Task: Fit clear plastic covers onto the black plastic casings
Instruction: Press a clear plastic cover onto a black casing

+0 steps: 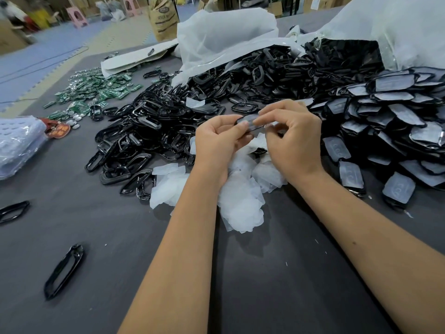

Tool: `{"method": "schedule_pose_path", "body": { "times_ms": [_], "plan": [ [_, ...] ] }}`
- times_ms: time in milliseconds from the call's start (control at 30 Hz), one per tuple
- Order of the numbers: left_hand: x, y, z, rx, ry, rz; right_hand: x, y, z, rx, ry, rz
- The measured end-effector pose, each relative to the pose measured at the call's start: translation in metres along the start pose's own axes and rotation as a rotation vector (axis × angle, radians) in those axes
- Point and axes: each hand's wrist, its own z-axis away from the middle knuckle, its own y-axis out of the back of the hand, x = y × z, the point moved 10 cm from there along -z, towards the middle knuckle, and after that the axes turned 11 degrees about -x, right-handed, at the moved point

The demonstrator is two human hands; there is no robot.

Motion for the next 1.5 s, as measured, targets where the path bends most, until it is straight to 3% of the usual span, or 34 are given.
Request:
{"method": "schedule_pose_path", "body": {
  "times_ms": [100, 233, 333, 533, 767, 1500],
  "plan": [
    [0.003, 0.003, 0.001, 0.032, -0.023, -0.029, 0.017, 0.003, -0.001, 0.032, -0.116, -0.128],
    [0.006, -0.002, 0.001, -0.025, -0.05, -0.089, 0.047, -0.011, 0.0, -0.046, -0.329, -0.433],
    [0.011, -0.005, 0.001, -0.042, -0.097, -0.184, 0.045, -0.013, -0.002, -0.066, -0.291, -0.432],
    [0.027, 0.001, 0.007, 0.155, -0.215, -0.49, 0.045, -0.014, 0.0, -0.041, -0.295, -0.473],
    [0.035, 0.0, 0.011, 0.266, -0.264, -0.629, 0.042, -0.017, 0.001, -0.051, -0.271, -0.489],
    [0.033, 0.003, 0.008, 0.265, -0.254, -0.573, 0.046, -0.023, -0.001, -0.096, -0.292, -0.54]
  ]
}}
